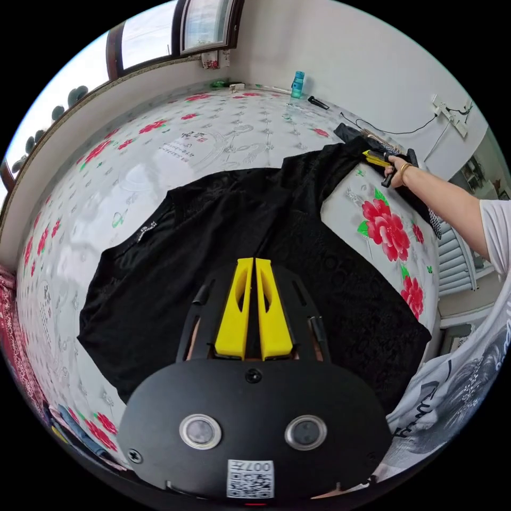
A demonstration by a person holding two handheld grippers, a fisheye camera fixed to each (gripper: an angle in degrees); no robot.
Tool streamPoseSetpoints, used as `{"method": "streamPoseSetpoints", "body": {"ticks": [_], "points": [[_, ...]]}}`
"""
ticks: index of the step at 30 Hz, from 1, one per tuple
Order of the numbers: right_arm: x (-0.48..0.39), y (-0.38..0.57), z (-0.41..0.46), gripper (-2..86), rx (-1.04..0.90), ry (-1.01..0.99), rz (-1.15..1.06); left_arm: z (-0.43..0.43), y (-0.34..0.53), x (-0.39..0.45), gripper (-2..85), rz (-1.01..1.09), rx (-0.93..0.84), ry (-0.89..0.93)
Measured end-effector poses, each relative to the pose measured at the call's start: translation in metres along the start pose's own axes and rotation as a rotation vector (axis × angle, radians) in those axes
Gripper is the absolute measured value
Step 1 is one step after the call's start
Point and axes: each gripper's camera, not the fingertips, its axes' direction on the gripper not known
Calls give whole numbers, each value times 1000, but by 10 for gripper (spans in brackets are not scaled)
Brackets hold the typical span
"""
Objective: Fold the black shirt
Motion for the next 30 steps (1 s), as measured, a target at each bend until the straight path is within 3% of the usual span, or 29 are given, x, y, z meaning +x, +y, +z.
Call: {"method": "streamPoseSetpoints", "body": {"ticks": [7, 13, 19, 24, 30], "points": [[-24, -7, -55, 0, 94, -98, -83, -14, 52, -27, -10, -136, -42, -15], [-77, -19, -64, -1, -41, -41, -194, -27, 81, -44, -10, -221, -43, -19], [-223, 25, -84, -1, -8, -219, -524, -56, 114, -54, -10, -270, -19, -51], [-402, 173, -67, -1, -127, -396, -1001, -85, 164, -64, -10, -370, 0, -58], [-500, 412, 5, 0, -312, -501, -1302, -109, 222, -75, -10, -499, 40, -43]]}}
